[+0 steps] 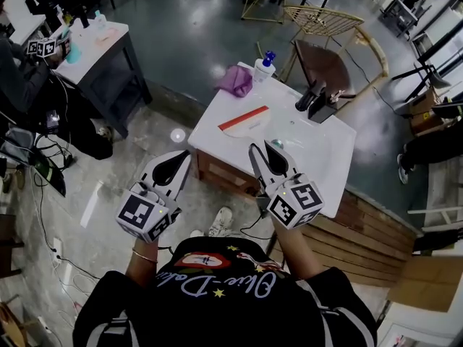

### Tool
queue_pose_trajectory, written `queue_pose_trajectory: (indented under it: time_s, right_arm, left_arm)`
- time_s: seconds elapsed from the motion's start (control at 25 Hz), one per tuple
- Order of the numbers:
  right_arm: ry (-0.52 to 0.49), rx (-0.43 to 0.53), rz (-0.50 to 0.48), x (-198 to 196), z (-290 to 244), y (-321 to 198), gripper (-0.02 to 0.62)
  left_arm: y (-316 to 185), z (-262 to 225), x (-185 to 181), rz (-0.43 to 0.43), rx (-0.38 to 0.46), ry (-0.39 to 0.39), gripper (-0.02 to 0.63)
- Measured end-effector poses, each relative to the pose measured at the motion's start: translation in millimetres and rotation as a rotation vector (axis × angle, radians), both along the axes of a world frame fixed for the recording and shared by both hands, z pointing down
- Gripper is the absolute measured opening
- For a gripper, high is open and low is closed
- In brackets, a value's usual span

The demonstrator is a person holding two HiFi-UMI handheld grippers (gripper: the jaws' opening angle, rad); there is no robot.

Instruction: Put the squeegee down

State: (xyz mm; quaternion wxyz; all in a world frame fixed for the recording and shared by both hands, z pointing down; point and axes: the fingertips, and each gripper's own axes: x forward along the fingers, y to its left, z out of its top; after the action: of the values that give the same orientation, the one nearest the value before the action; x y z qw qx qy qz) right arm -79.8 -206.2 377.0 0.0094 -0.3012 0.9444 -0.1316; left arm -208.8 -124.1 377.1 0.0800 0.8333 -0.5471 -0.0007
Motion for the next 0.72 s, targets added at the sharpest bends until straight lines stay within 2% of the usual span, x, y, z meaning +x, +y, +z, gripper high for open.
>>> queue_pose_trajectory:
  time_s: [0.72]
  right_arm:
    - [-0.025, -0.026, -0.022, 0, 9, -35, 0.109]
  left_arm:
    - [-30, 8, 4, -0.023, -0.036, -0.022, -0.005]
